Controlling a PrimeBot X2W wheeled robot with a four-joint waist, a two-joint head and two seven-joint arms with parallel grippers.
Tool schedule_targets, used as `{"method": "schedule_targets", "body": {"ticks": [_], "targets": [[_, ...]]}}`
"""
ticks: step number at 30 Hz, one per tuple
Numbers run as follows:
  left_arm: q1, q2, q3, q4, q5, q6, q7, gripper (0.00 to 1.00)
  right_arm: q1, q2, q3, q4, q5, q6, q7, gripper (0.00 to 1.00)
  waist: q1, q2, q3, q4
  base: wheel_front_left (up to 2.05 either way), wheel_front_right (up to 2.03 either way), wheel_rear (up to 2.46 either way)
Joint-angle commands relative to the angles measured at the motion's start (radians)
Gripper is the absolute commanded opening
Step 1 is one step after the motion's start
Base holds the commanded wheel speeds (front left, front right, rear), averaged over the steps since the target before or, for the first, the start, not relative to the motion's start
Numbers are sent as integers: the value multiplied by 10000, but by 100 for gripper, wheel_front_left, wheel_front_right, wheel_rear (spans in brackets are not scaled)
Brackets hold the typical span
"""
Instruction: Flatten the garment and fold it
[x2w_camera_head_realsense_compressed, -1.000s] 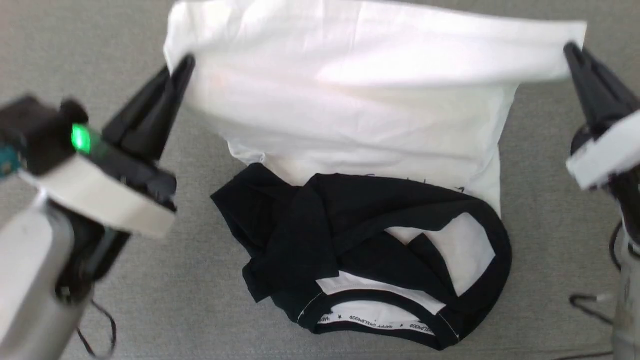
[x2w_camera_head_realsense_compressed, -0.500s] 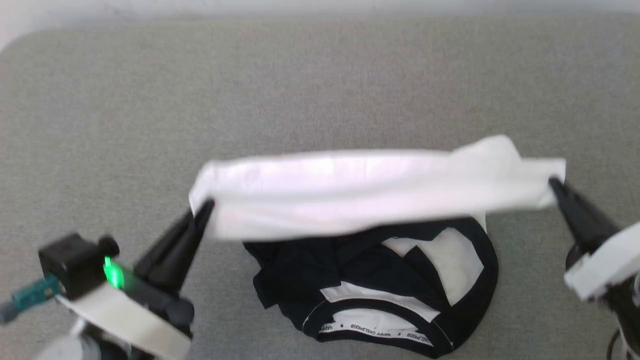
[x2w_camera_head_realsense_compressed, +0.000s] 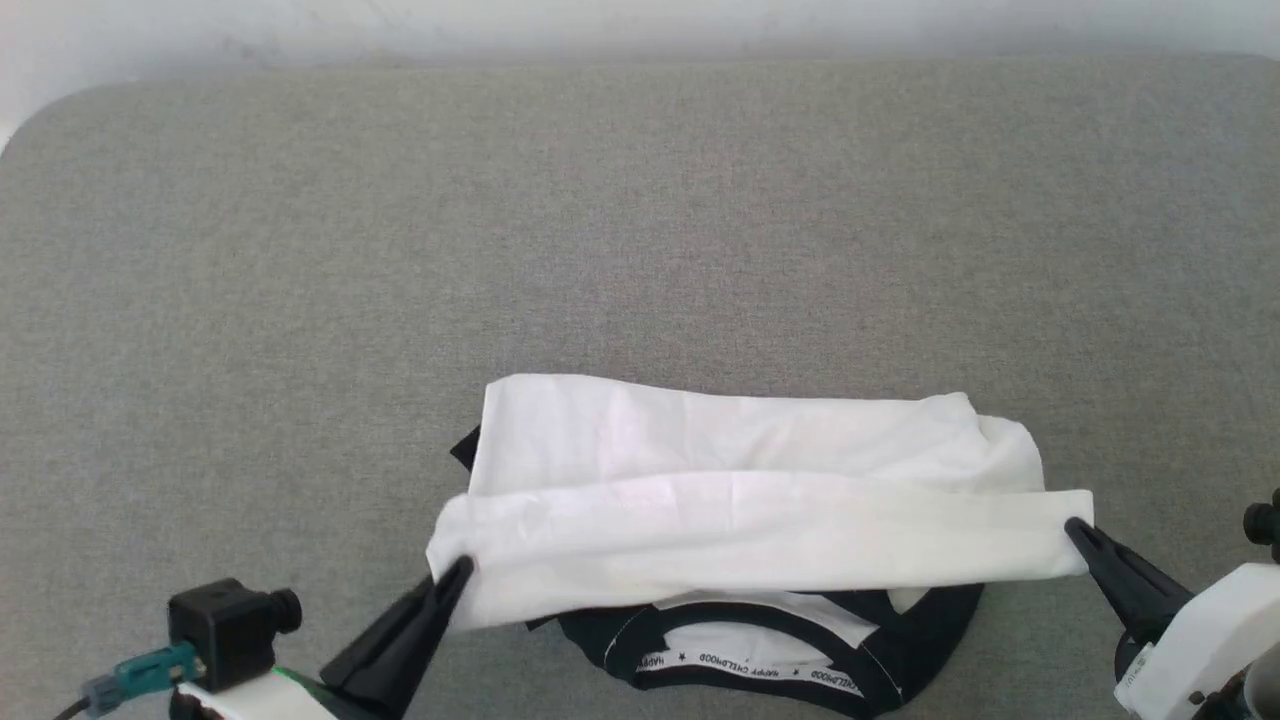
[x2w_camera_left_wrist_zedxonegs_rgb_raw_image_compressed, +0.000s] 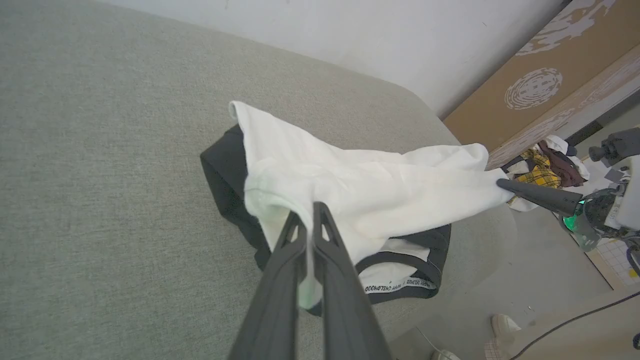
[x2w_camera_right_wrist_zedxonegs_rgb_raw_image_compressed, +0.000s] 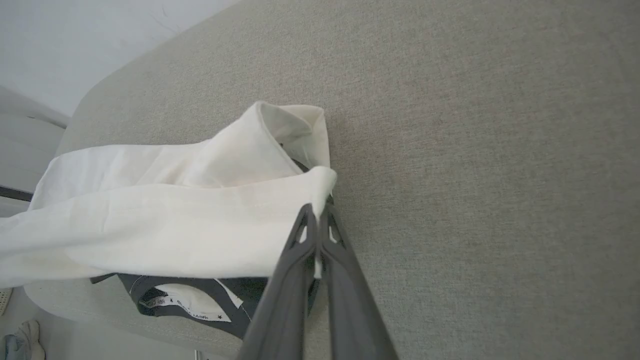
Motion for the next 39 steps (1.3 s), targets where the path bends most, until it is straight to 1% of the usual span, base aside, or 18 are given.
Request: {"method": "schedule_targets", "body": {"ticks": [1, 8, 12, 18, 26, 27, 28, 29, 34, 39], "targets": [[25, -77, -88, 115, -156, -66, 91, 0, 49, -10, 0, 50, -89, -7, -56, 0, 0, -1, 75, -56, 0, 0, 0], [-277, -366, -720, 1056, -620, -415, 966, 0, -21, -35, 100, 594, -668, -7, -40, 0, 0, -1, 279, -146, 0, 0, 0], [-541, -514, -926, 1670, -752, -546, 1316, 0, -40, -101, 178, 905, -1109, -7, -45, 0, 0, -1, 381, -163, 0, 0, 0], [-1130, -1030, -924, 2795, -714, -664, 1136, 0, -325, -69, 554, 1574, -1639, -7, -503, 0, 0, -1, 406, -193, 0, 0, 0], [-1593, -1593, -1043, 4508, -713, -874, 959, 0, -726, 105, 847, 2669, -1999, -7, -1450, 0, 0, -1, 82, -344, 0, 0, 0], [-1596, -1635, -1046, 4625, -731, -886, 935, 12, -754, 127, 838, 2780, -2023, -7, -1553, 9, 0, -1, 47, -361, 0, 0, 0], [-1603, -1678, -1022, 4710, -749, -885, 877, 37, -775, 145, 827, 2875, -2050, -7, -1654, 35, 0, -1, 13, -372, 0, 0, 0], [-1595, -1733, -945, 4767, -789, -889, 732, 100, -817, 192, 736, 2992, -2039, -7, -1890, 100, 0, -1, -51, -378, 0, 0, 0], [-1486, -1640, -789, 4534, -637, -777, 355, 100, -809, 172, 663, 2763, -1928, -7, -2175, 100, 0, -1, -168, -347, 0, 0, 0], [-1049, -1471, -445, 3506, -488, -338, -234, 100, -504, -23, 400, 1788, -1802, -7, -2128, 100, 0, -1, -322, -263, 0, 0, 0]]}}
